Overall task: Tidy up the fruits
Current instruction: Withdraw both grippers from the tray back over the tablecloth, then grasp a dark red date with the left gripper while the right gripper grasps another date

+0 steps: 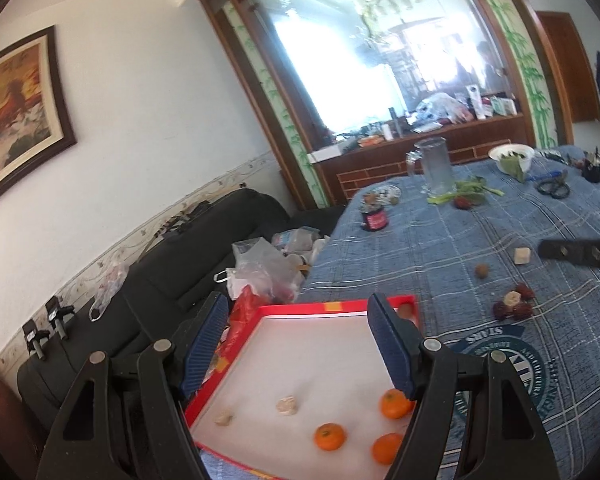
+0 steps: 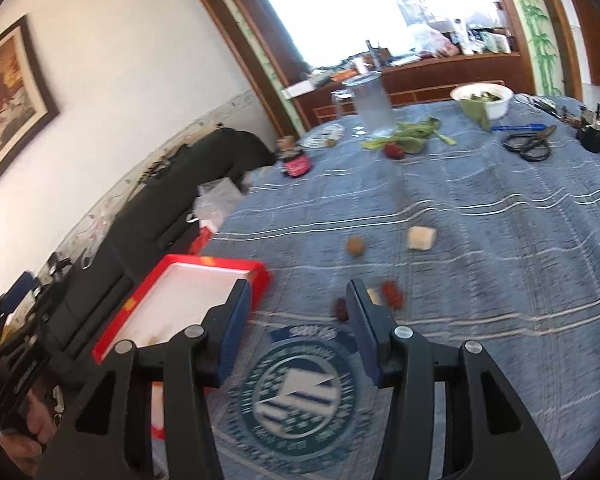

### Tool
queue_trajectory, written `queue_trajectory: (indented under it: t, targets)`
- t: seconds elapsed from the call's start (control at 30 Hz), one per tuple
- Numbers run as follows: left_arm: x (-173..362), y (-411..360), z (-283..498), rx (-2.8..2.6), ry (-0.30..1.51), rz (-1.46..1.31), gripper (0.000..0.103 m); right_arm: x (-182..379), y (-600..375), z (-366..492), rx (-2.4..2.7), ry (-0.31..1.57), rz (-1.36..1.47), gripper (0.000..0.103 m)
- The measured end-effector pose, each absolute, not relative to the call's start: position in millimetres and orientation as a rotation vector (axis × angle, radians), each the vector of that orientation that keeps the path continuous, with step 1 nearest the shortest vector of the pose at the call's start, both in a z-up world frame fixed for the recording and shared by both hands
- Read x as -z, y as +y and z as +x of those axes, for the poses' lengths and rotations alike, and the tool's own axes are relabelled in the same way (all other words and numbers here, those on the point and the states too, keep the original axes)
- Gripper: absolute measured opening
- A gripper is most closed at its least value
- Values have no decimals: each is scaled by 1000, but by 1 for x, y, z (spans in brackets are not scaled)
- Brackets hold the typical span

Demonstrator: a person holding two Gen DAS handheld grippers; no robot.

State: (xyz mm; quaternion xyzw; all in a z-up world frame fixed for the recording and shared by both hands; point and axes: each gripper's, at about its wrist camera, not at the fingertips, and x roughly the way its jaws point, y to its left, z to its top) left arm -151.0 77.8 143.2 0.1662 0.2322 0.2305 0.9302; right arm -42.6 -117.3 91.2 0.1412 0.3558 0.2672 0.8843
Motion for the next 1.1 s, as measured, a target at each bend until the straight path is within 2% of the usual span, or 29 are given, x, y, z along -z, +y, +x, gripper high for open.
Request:
queue_trajectory:
  t: [0.23,0.3,0.63,0.87,0.93,1.0,1.1]
  targets:
    - [-109,39,-102,-314,614,337,74,-54,-159,23,-425,820,359,51]
    - [-97,29,-84,-259,669,311,74,-42,-174,35,-377,894,404,51]
    - [-36,0,-32,-149,842,307,72,-35,-191,41,-403,951,462,52]
    - [-26,3,-24,-68,906,267,69,-36,-182,40,-438,961,435,52]
    - [-24,1,-18,-48,920,253,65,-34,-182,41,-429,969,430,52]
    - [-19,3,-8,-43,941,235,52,-33,-186,42,-418,969,440,52]
    - [-16,5,0,-23,953,188,44,-32,-191,43,-410,967,459,52]
